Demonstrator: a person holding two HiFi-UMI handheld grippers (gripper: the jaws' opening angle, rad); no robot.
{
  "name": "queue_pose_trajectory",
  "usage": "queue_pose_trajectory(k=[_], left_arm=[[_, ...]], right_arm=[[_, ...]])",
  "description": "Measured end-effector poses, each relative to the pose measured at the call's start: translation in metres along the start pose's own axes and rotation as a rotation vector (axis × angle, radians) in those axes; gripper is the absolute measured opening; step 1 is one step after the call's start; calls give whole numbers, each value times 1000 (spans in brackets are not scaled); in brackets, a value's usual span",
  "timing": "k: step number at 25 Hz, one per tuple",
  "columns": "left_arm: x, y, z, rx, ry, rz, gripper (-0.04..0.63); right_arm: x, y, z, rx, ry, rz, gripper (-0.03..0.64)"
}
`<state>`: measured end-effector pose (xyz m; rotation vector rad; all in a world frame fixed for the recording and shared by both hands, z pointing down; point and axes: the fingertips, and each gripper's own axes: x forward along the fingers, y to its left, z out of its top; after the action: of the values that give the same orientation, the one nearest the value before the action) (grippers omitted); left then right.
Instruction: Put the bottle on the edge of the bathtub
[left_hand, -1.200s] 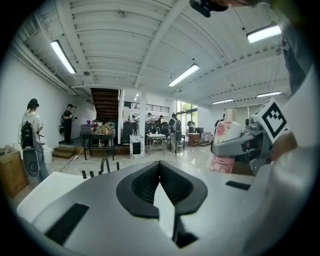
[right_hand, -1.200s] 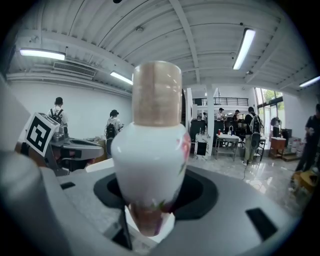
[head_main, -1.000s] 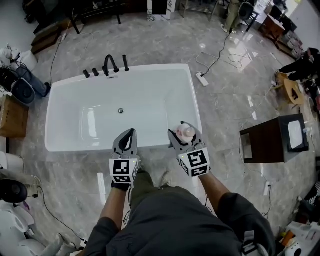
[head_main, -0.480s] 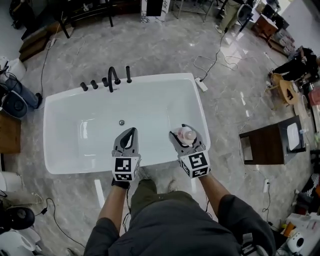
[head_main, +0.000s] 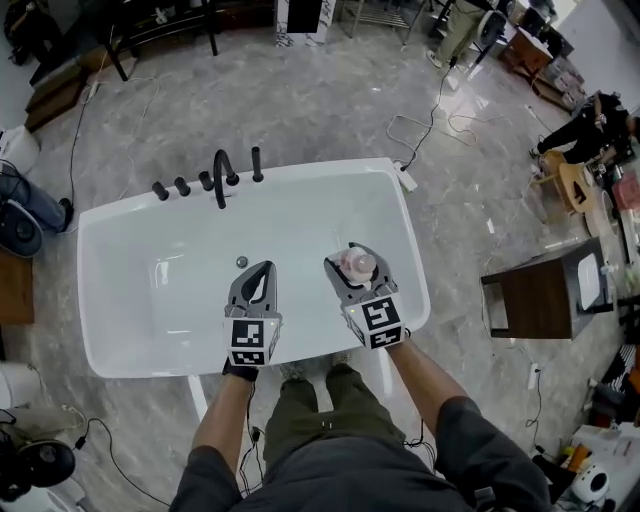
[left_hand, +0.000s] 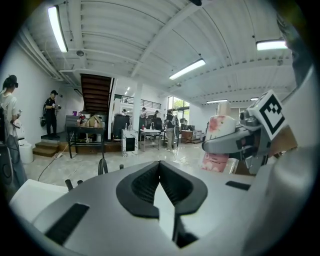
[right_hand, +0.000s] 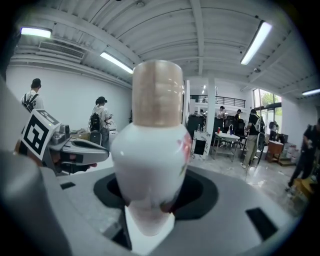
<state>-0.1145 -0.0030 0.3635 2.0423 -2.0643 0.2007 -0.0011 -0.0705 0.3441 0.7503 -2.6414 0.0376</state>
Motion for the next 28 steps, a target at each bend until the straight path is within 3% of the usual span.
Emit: queue_pose_trajectory(k=[12,28], left_arm=[[106,45,-30,3,-21,76,3],[231,96,-110,27,-6,76,2]], right_arm=[[144,-35,-36,-47,-6,97,224],[305,-71,-106,-91,18,133,224]])
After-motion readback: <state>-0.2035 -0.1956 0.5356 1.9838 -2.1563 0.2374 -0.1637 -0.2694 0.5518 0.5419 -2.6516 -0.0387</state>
